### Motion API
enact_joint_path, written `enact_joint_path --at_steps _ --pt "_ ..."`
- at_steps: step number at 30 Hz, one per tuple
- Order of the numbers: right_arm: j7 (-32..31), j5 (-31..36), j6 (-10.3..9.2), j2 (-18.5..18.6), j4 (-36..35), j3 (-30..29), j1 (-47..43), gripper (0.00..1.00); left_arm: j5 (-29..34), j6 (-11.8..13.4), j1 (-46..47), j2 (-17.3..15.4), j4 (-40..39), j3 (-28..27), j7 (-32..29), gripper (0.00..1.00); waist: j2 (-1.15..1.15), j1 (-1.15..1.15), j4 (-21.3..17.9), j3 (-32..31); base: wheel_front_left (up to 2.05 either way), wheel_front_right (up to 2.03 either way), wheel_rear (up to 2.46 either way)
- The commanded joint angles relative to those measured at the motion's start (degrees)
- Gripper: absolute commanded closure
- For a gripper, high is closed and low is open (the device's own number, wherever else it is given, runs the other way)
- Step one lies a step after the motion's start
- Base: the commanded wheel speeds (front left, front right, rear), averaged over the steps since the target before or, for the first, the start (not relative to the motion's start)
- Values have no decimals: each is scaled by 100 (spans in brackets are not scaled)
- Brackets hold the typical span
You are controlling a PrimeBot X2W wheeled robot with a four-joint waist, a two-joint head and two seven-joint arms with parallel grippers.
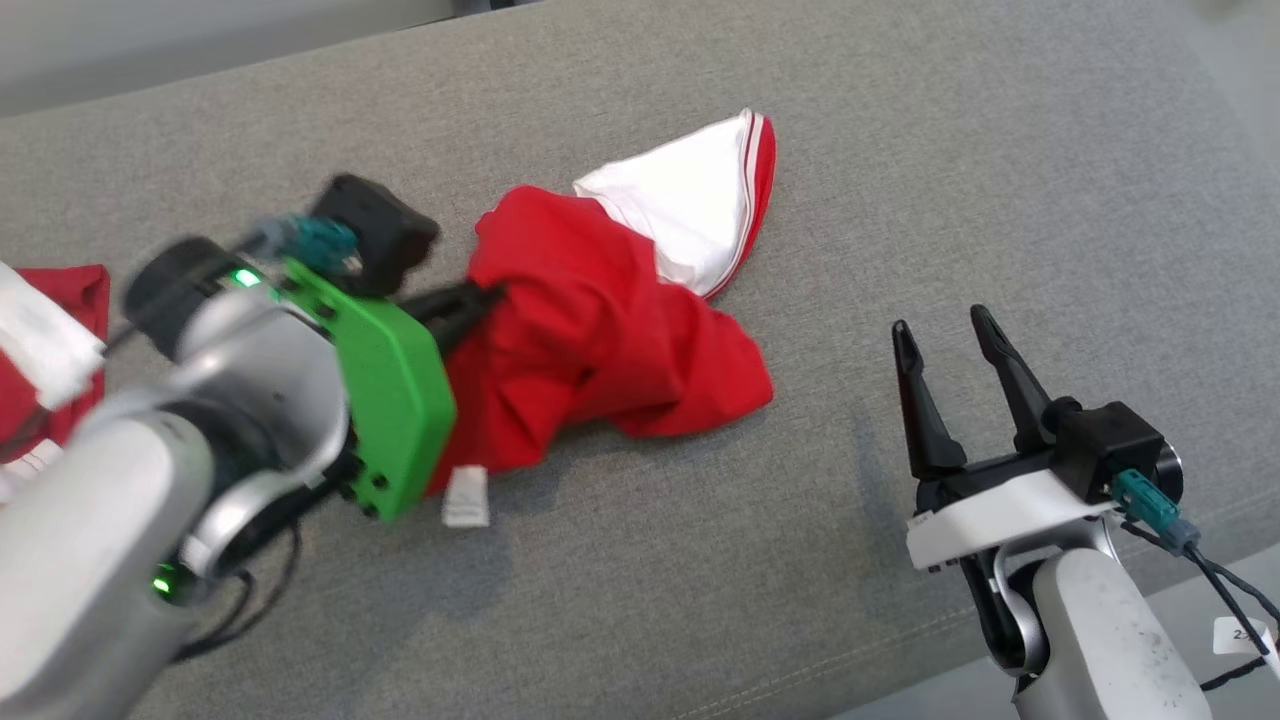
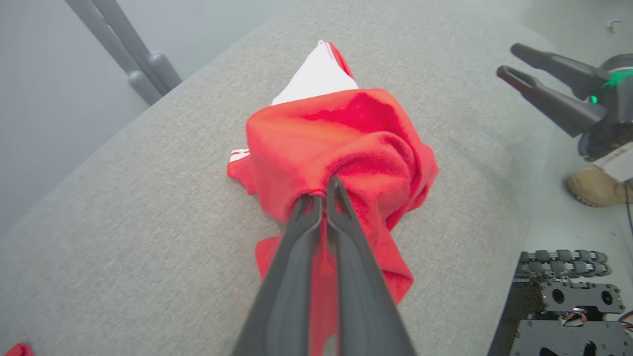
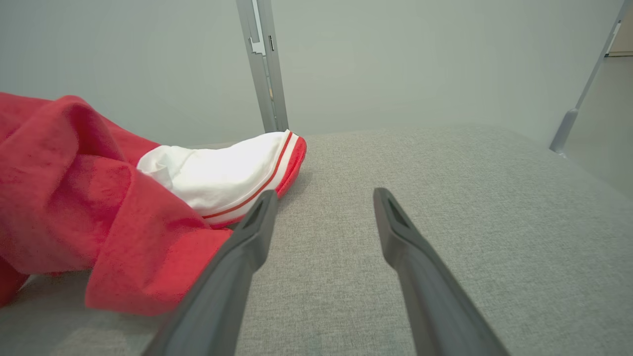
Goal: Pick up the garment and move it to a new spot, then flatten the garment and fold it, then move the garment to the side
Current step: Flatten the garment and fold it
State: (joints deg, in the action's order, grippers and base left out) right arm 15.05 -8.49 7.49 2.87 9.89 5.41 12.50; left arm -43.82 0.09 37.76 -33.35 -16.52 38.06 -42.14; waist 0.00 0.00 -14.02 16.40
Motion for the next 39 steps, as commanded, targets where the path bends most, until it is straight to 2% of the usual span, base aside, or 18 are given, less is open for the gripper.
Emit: enact_joint_path --at_steps 1,3,8,12,15,16,17,18,21,23,26,29,33,35,36,38,39 --pt "18 -53 0 8 -3 53 91 0 -22 37 210 -170 7 -111 -120 100 0 0 -71 38 0 0 0" --pt "18 -143 0 10 -6 191 196 0 -2 -6 581 -472 104 -255 -530 100 0 0 -206 115 0 0 0" --pt "18 -362 0 10 -65 334 374 0 46 -76 1348 -967 772 -565 -1116 100 0 0 -626 376 0 0 0" --pt "18 -472 0 10 -99 322 422 0 4 -175 1500 -1021 1480 -629 -1087 100 0 0 -944 554 0 0 0" --pt "18 -539 0 6 -159 287 386 0 383 -204 1432 -1165 1925 -589 -724 100 0 0 -1116 636 0 0 0" --pt "18 -554 0 6 -176 278 368 0 508 -218 1364 -1242 2055 -553 -595 69 0 0 -1161 643 0 0 0" --pt "18 -540 0 6 -194 271 336 0 609 -214 1290 -1287 2160 -535 -483 51 0 0 -1187 634 0 0 0" --pt "18 -502 0 7 -210 249 298 0 682 -208 1236 -1329 2207 -519 -393 0 0 0 -1193 619 0 0 0" --pt "18 -355 0 10 -266 118 203 0 711 -138 1083 -1492 2193 -605 -174 0 0 0 -1105 550 0 0 0" --pt "18 -250 0 4 -297 14 163 0 550 -3 936 -1546 1998 -793 7 0 0 0 -986 496 0 0 0" --pt "18 -126 0 10 -351 -154 84 0 266 325 564 -1609 1470 -1186 330 0 0 0 -731 438 0 0 0" --pt "18 4 0 11 -386 -247 57 0 54 771 -65 -1616 777 -1578 784 0 0 0 -450 399 0 0 0" --pt "18 123 0 8 -400 -285 79 0 -109 1319 -1223 -1453 -67 -1805 1339 0 0 0 -117 355 0 0 0" --pt "18 173 0 14 -398 -276 94 0 -183 1531 -1844 -1173 -348 -1761 1674 0 0 0 15 331 0 0 0" --pt "18 243 0 14 -386 -281 86 0 -252 1646 -2363 -868 -528 -1572 1946 0 0 0 144 306 0 0 0" --pt "18 315 0 11 -378 -261 90 0 -298 1663 -2696 -564 -558 -1356 2182 0 0 0 247 292 0 0 0" --pt "18 315 0 11 -378 -261 90 0 -298 1663 -2696 -564 -558 -1356 2182 0 0 0 247 292 0 0 0"
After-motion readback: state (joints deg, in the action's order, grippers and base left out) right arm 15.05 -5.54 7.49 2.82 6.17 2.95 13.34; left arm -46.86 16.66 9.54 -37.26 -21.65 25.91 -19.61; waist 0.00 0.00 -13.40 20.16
